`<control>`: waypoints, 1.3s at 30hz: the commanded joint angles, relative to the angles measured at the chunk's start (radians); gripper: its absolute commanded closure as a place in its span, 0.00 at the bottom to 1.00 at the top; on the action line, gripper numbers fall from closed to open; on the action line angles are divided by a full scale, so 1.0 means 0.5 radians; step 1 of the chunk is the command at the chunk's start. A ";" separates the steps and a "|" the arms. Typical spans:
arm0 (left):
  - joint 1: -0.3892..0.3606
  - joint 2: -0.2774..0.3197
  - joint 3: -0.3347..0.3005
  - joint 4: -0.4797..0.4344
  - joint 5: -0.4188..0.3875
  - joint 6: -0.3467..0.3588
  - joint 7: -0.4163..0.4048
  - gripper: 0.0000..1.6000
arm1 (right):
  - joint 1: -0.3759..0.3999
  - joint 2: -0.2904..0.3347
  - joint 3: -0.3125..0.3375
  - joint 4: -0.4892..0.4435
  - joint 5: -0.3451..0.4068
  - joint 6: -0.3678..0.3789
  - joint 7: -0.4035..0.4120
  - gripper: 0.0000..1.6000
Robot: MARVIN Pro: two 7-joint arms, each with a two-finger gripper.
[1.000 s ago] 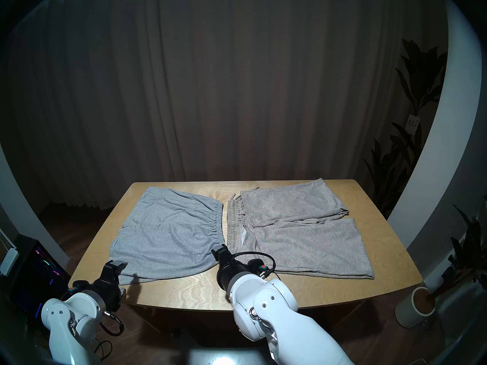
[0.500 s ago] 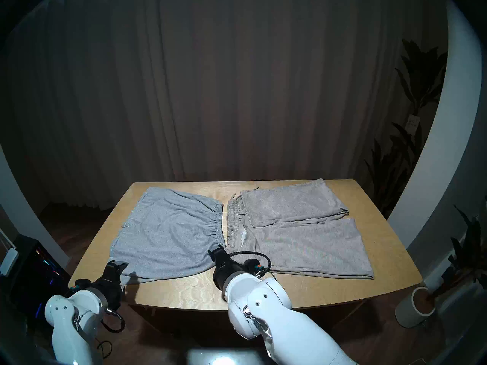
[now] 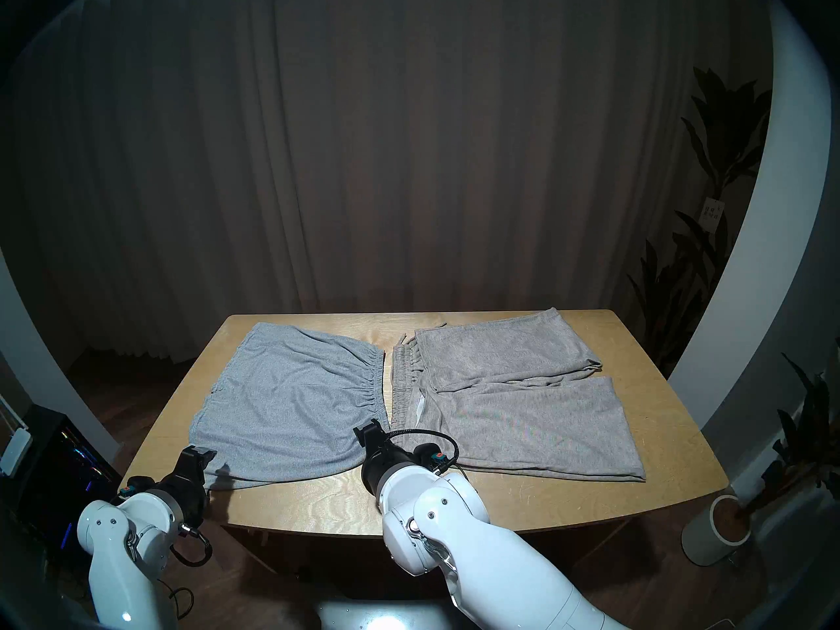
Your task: Fold pants twice and stack them
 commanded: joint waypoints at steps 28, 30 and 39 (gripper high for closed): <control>-0.089 0.057 0.007 0.218 0.002 0.018 -0.014 0.52 | 0.203 -0.048 -0.187 0.237 0.057 -0.214 -0.012 0.54; -0.089 0.054 0.006 0.219 0.003 0.016 -0.017 0.57 | 0.205 -0.046 -0.192 0.240 0.055 -0.218 -0.008 0.56; -0.070 0.007 -0.012 0.148 -0.026 0.008 -0.008 0.92 | 0.202 0.004 -0.200 0.175 0.058 -0.214 0.008 1.00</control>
